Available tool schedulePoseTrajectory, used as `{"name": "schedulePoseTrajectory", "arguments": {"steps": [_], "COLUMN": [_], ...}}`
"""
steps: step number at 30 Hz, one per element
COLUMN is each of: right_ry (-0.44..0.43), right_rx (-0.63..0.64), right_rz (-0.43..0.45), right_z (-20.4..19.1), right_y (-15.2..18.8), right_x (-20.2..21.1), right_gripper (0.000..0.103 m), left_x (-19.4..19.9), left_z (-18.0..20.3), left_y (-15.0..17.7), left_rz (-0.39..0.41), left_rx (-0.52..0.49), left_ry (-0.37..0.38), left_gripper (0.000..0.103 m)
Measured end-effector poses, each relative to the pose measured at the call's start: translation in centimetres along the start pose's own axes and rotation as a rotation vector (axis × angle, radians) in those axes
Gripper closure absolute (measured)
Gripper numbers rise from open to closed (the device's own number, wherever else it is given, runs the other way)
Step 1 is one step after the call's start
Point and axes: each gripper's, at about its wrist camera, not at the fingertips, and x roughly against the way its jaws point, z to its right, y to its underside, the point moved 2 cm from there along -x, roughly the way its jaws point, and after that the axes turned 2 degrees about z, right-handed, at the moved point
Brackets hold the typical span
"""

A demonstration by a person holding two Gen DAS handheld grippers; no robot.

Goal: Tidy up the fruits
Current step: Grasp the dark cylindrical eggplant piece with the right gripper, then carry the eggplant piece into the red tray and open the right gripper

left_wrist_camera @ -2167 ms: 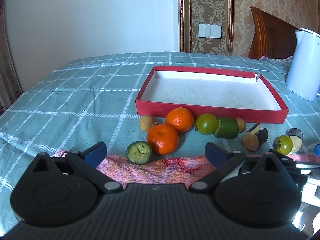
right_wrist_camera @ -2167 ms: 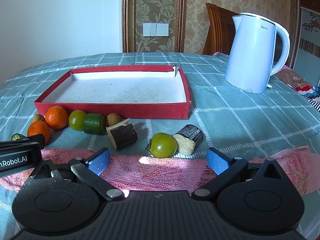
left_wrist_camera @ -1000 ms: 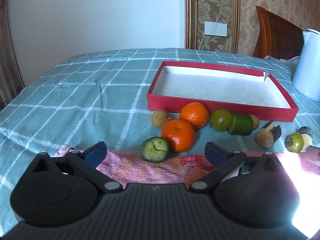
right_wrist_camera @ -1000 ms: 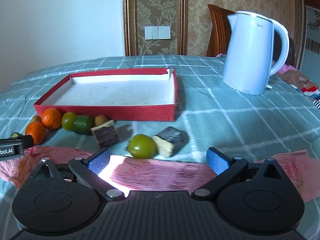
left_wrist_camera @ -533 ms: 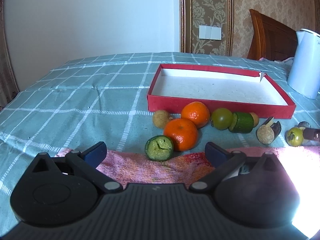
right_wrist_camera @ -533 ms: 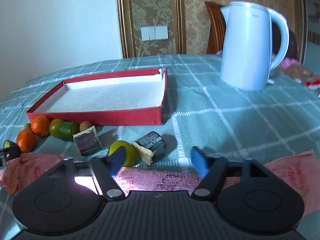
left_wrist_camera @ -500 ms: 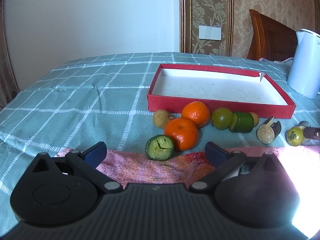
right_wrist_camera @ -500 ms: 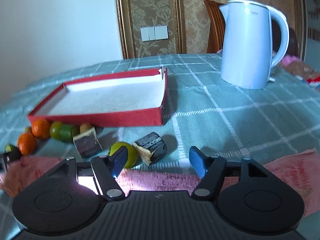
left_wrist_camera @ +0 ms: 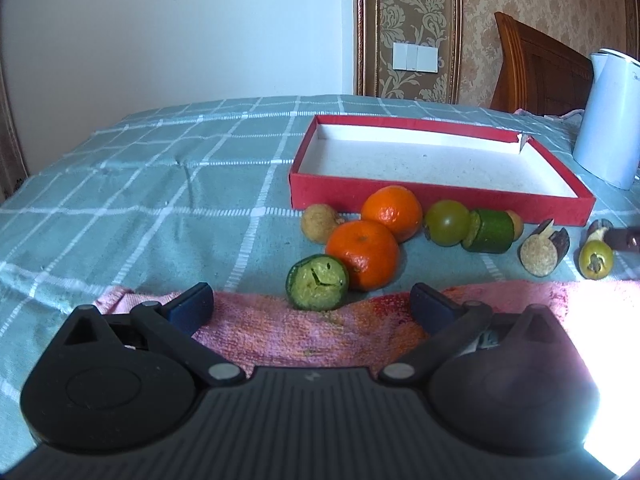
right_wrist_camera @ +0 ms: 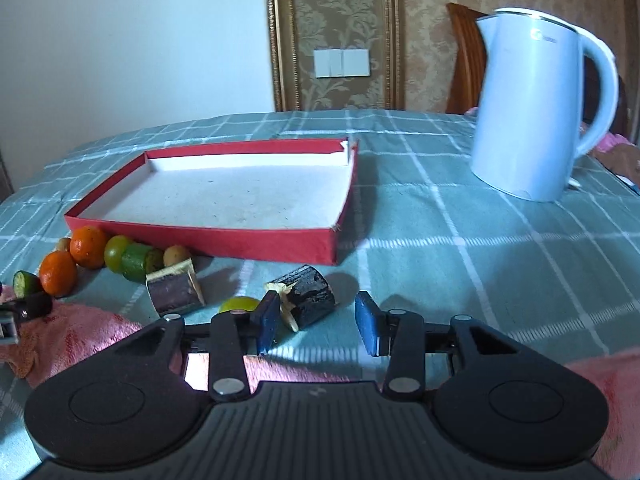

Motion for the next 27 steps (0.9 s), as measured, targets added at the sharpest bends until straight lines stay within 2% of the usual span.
{"name": "schedulePoseTrajectory", "arguments": {"steps": [7,11,14,22,27], "right_ry": [-0.107,-0.118,-0.138,-0.095,-0.055], "right_rx": [0.037,0.067,0.056,0.006,0.021], "right_rz": [0.001,0.001,0.0,0.021,0.112], "right_z": [0.4,0.5,0.6,0.7,0.4], "right_y": [-1.0,-1.3,-1.3,-0.7,-1.2], "right_x": [-1.5,-2.4,-2.6,-1.8,0.6], "right_gripper": [0.062,0.062,0.07,0.071,0.071], "left_x": [-0.1,-0.1,-0.2,-0.2,-0.1], "left_z": [-0.4,-0.3,-0.3,-0.4,-0.4], "left_y": [0.0,-0.1,-0.1,0.0,0.1], "left_rz": [-0.007,0.003,0.005,-0.002,0.002], "left_rx": [0.014,0.011,0.014,0.016,0.017], "left_ry": [0.018,0.016,0.018,0.018,0.018], "left_gripper": [0.0,0.0,0.0,0.0,0.0]}}
